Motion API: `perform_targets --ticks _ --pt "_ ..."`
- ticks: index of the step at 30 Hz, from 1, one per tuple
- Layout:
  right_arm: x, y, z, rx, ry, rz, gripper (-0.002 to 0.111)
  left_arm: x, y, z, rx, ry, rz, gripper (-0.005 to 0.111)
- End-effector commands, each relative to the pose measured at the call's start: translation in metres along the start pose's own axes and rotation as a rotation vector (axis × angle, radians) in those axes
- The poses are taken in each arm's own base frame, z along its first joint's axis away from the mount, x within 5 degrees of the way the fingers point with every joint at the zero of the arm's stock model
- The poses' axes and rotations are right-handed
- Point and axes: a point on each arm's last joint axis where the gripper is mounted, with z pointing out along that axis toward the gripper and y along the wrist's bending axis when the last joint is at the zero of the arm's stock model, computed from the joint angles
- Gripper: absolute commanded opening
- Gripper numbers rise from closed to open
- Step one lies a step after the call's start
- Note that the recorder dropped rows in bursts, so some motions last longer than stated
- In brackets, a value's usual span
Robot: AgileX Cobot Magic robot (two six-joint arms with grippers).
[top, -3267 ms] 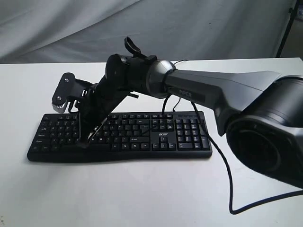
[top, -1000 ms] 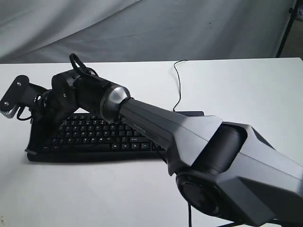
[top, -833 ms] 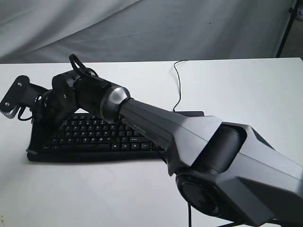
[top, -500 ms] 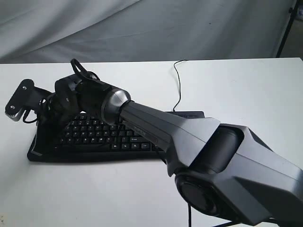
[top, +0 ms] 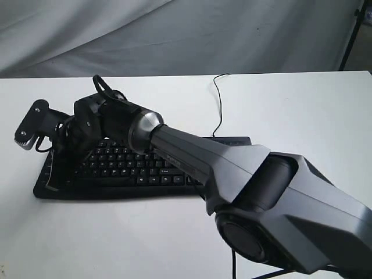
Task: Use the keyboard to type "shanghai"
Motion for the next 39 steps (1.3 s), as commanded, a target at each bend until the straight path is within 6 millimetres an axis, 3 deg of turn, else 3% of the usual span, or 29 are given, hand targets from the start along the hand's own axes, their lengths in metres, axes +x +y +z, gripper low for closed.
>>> perform_targets --ticks 1,31,39 --pt "-0.002 -0.003 -0.001 0.004 -0.022 -0.009 0.0 0.001 0.0 0.0 -0.002 -0.01 -0.003 0.001" --pt "0.009 -0.004 0.01 -0.019 -0.016 0.013 0.0 0.001 0.0 0.0 -0.002 -0.01 -0.003 0.001" --pt "-0.017 -0.01 -0.024 0.009 -0.069 -0.046 0.0 0.001 0.0 0.0 -0.002 -0.01 -0.003 0.001"
